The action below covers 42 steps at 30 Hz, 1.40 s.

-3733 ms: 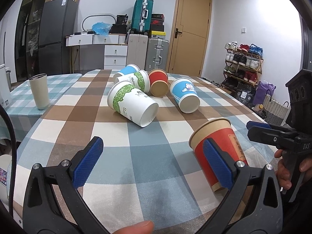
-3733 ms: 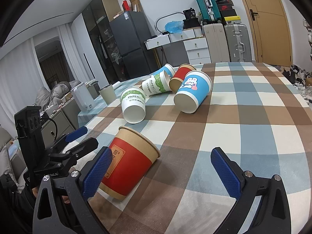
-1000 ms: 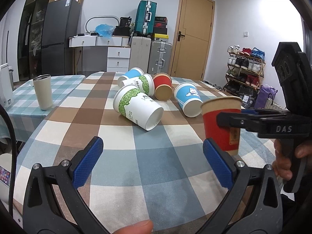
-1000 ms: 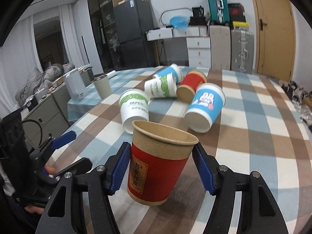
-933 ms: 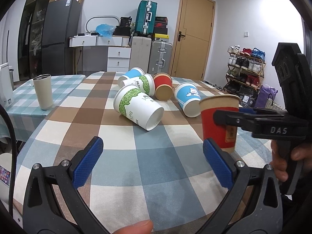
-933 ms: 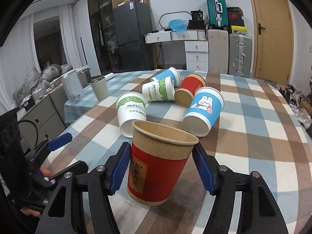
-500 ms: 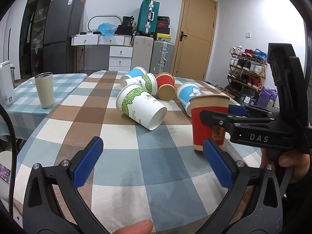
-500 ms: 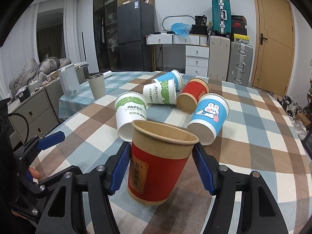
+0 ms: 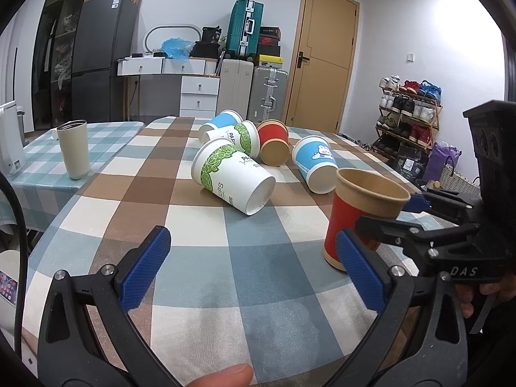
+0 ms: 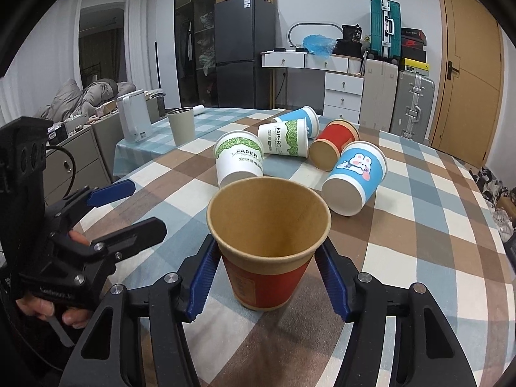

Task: Flip cup upright

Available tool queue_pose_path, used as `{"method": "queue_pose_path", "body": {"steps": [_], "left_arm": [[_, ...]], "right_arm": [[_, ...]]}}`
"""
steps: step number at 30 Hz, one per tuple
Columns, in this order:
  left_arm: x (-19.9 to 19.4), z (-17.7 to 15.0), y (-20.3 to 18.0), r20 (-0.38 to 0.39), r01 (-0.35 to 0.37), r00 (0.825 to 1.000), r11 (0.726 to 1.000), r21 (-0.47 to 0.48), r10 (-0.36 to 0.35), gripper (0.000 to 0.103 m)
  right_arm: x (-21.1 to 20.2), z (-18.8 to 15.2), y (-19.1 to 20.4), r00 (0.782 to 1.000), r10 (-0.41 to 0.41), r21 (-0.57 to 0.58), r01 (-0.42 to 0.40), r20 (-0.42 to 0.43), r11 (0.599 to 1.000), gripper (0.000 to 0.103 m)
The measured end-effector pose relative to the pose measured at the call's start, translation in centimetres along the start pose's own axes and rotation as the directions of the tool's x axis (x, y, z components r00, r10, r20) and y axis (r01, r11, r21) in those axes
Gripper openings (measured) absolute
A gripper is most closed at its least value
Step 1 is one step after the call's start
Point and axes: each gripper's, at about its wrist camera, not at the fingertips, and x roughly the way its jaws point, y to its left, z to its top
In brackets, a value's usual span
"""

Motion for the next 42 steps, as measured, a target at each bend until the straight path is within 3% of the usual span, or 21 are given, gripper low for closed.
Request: {"method": "queue_pose_path", "body": {"steps": [11, 13, 19, 31, 42], "left_arm": [[0.0, 0.0, 0.0, 0.001, 0.001, 1.000, 1.000, 0.001, -0.001, 0.102], [0.0, 0.0, 0.0, 0.001, 0.000, 1.000, 1.000, 0.000, 0.000, 0.102], [0.0, 0.0, -0.1, 0.003, 0.008, 1.000, 1.000, 0.001, -0.008, 0.102], [-0.1, -0.4, -1.2, 0.003, 0.035, 0.999, 0.999, 0.021, -0.035, 0.102], [-0.1, -0.8, -2.4, -0.007, 0.057, 0.998, 0.997, 0.053, -0.057, 0.102]], "right_arm": [[-0.3, -0.7, 0.5, 1.000, 0.022, -0.027, -0.022, 0.014, 0.999, 0.066], [-0.5, -0.8, 0.4, 0.999, 0.024, -0.026, -0.024, 0.024, 0.999, 0.082], [-2.8, -1.3, -0.8, 0.990, 0.052, 0.003, -0.052, 0.131, 0.999, 0.102], [-6.4, -3.5, -4.2, 0.957, 0.067, 0.095, -0.098, 0.283, 0.991, 0.103], [-6.3, -3.6, -4.8, 0.960, 0.060, 0.124, -0.097, 0.273, 0.987, 0.103]]}}
